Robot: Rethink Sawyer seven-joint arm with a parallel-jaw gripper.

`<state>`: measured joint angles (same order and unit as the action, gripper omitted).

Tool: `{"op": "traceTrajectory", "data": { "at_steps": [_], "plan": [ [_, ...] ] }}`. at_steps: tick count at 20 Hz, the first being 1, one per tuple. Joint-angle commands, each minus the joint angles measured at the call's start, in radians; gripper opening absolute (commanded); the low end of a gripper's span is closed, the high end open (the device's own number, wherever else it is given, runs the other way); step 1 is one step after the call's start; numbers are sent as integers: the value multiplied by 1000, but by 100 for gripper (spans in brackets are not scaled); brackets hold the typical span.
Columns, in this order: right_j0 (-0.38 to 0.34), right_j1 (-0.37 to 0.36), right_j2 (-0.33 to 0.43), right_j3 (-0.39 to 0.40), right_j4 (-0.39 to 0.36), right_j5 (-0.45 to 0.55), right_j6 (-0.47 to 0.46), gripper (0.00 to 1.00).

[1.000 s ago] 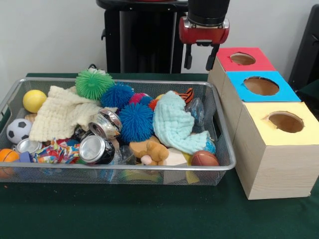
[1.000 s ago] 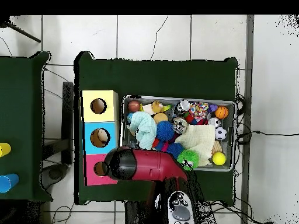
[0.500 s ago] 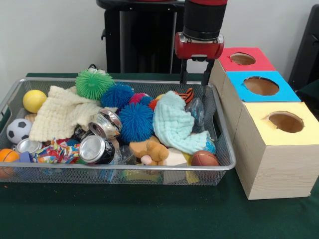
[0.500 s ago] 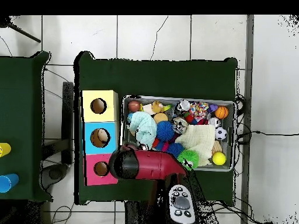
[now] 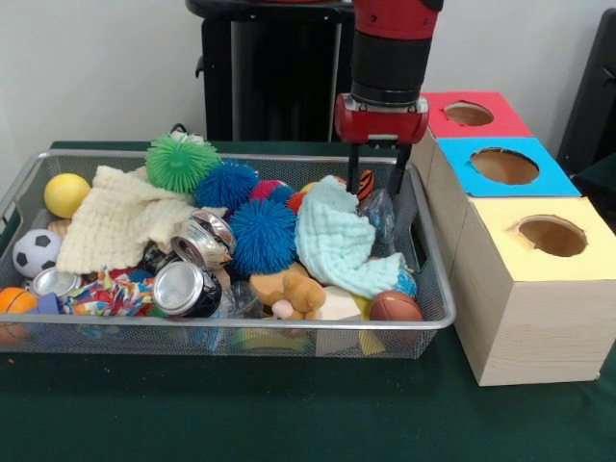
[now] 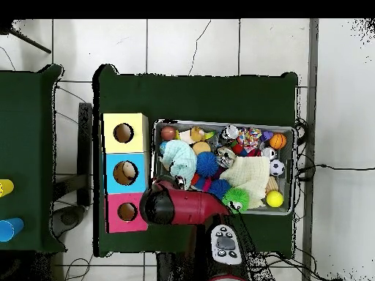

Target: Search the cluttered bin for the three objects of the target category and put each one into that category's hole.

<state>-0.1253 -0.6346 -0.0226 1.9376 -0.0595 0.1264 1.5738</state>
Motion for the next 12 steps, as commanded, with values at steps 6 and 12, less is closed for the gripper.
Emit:
{"op": "traceTrajectory", "data": {
  "at_steps": [6, 12],
  "plan": [
    [-27, 97, 38, -6, -11, -123, 179, 100],
    [-29, 124, 55, 23, 10, -97, 194, 100]
  ]
}}
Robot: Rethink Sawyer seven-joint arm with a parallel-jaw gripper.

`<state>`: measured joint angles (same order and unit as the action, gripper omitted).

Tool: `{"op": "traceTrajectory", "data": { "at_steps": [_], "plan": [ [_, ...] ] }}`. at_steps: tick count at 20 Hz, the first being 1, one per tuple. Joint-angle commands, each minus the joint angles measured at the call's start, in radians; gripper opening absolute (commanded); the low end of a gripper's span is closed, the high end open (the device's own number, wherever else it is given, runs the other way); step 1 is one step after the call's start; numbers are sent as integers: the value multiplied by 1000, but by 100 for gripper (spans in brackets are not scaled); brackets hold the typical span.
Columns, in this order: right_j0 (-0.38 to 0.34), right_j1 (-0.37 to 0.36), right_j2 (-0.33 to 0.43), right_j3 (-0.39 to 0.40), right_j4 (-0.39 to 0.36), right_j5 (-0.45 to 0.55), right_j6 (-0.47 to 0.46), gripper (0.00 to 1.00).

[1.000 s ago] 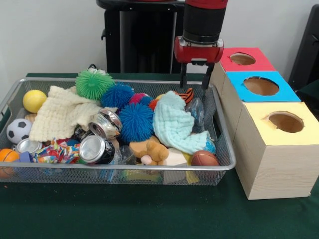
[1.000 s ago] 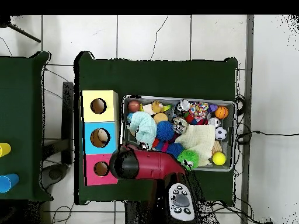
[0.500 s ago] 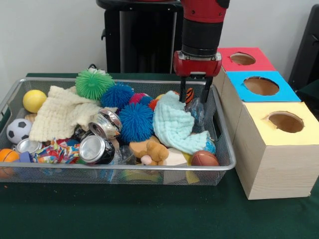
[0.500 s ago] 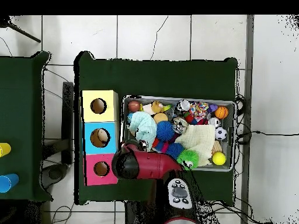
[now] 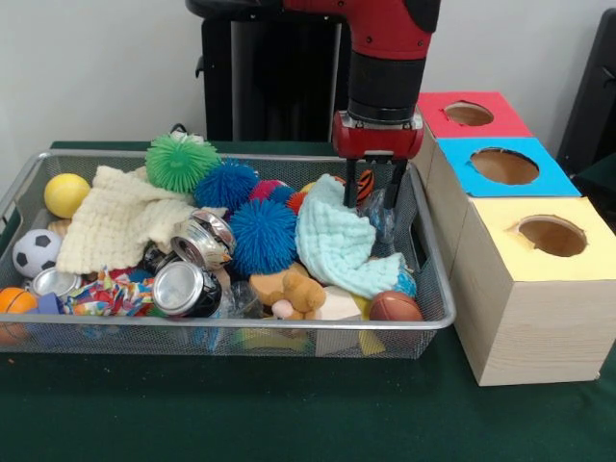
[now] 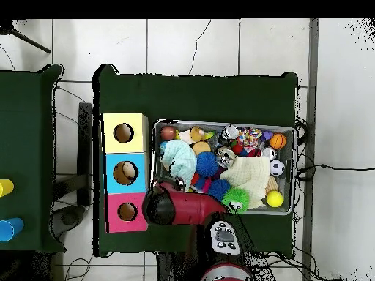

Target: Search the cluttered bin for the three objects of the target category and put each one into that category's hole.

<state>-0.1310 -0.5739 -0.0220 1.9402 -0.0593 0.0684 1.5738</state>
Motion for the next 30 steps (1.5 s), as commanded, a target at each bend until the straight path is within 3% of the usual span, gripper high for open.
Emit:
{"op": "traceTrajectory", "data": {
  "at_steps": [1, 7, 17, 21, 30],
  "plan": [
    [-20, 66, 52, 22, 12, -40, 197, 100],
    [-26, 78, 81, 58, 30, -10, 208, 100],
    [20, 23, 114, 103, 79, 8, 245, 100],
    [31, 34, 112, 108, 97, -19, 254, 100],
    [63, 93, 103, 79, 110, -217, 290, 100]
  ]
}}
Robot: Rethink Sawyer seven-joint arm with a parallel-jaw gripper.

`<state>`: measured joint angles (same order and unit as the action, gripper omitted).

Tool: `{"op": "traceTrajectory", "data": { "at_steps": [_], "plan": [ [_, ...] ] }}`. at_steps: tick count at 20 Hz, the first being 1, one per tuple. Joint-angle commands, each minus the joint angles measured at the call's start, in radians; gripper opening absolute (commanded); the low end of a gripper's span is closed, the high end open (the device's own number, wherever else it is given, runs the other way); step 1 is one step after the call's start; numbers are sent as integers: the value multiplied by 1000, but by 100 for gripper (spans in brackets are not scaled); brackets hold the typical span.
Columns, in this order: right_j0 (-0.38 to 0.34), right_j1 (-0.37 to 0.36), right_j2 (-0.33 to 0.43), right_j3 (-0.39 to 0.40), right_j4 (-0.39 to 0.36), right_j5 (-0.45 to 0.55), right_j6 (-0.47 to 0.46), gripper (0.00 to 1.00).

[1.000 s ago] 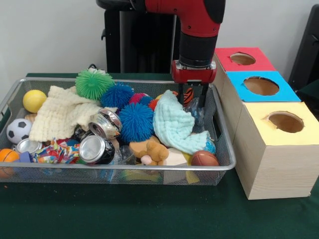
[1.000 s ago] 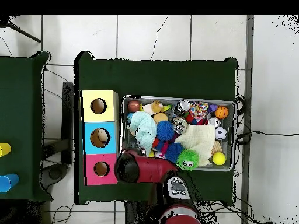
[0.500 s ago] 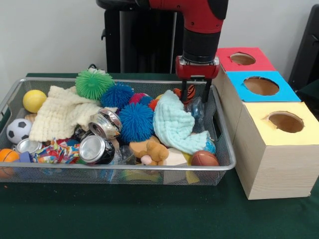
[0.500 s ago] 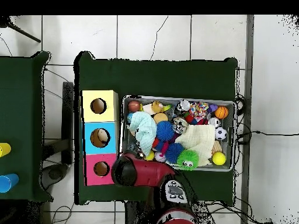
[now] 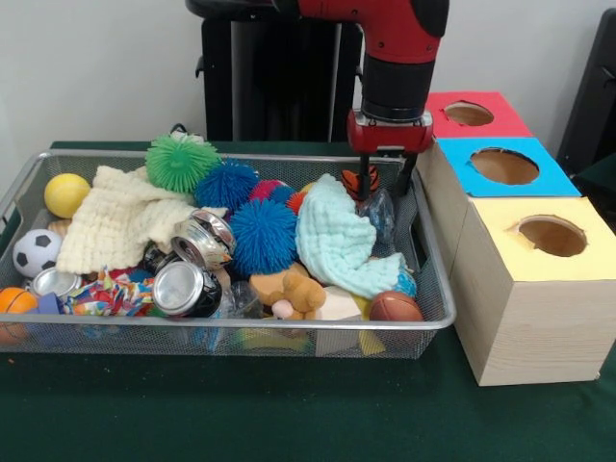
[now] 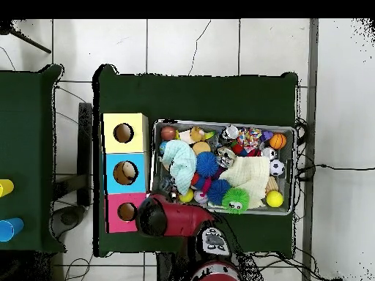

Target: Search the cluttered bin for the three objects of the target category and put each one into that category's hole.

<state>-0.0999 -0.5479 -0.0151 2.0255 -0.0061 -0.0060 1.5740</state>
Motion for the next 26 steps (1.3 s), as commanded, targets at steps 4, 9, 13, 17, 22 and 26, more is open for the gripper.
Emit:
{"op": "traceTrajectory", "data": {
  "at_steps": [4, 9, 13, 17, 22, 26],
  "plan": [
    [29, 98, 89, -33, 52, -198, 279, 100],
    [12, 75, 100, -18, 51, -218, 279, 100],
    [-5, 37, 120, -4, 56, -186, 275, 100],
    [-5, 20, 123, 5, 66, -166, 276, 100],
    [10, 62, 105, -20, 64, -148, 241, 0],
    [0, 62, 115, -30, 50, -121, 216, 0]
  ]
}}
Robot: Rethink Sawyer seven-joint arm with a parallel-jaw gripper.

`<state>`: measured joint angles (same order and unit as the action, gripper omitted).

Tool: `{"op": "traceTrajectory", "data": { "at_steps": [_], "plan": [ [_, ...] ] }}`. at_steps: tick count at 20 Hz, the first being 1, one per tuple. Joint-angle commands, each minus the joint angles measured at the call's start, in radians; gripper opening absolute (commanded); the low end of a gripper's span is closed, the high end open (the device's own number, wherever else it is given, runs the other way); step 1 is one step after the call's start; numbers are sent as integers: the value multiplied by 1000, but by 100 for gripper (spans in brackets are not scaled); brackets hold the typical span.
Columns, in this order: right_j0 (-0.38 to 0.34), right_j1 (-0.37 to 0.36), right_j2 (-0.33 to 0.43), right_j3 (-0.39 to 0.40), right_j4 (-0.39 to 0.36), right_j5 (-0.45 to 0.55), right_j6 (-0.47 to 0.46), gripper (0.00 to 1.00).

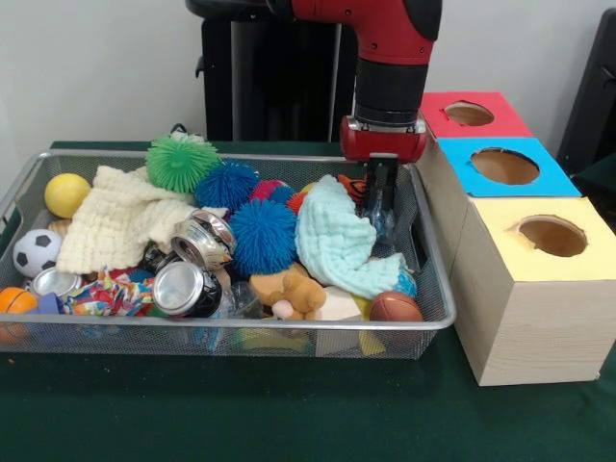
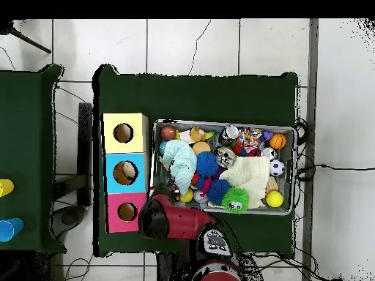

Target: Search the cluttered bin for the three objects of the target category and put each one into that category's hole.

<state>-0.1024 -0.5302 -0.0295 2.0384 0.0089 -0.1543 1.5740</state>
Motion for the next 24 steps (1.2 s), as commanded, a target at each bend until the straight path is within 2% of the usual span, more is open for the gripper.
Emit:
{"op": "traceTrajectory", "data": {
  "at_steps": [1, 7, 11, 15, 18, 20, 24],
  "plan": [
    [4, 44, 129, -43, 36, 30, 216, 0],
    [49, 50, 73, -49, 67, -10, 236, 0],
    [58, 7, 68, -27, 76, 13, 241, 0],
    [103, -104, 41, -3, 121, 135, 237, 0],
    [157, -166, -10, -15, 157, 241, 227, 0],
    [188, -189, -44, -27, 169, 292, 222, 0],
    [215, -207, -77, -37, 177, 334, 216, 0]
  ]
}}
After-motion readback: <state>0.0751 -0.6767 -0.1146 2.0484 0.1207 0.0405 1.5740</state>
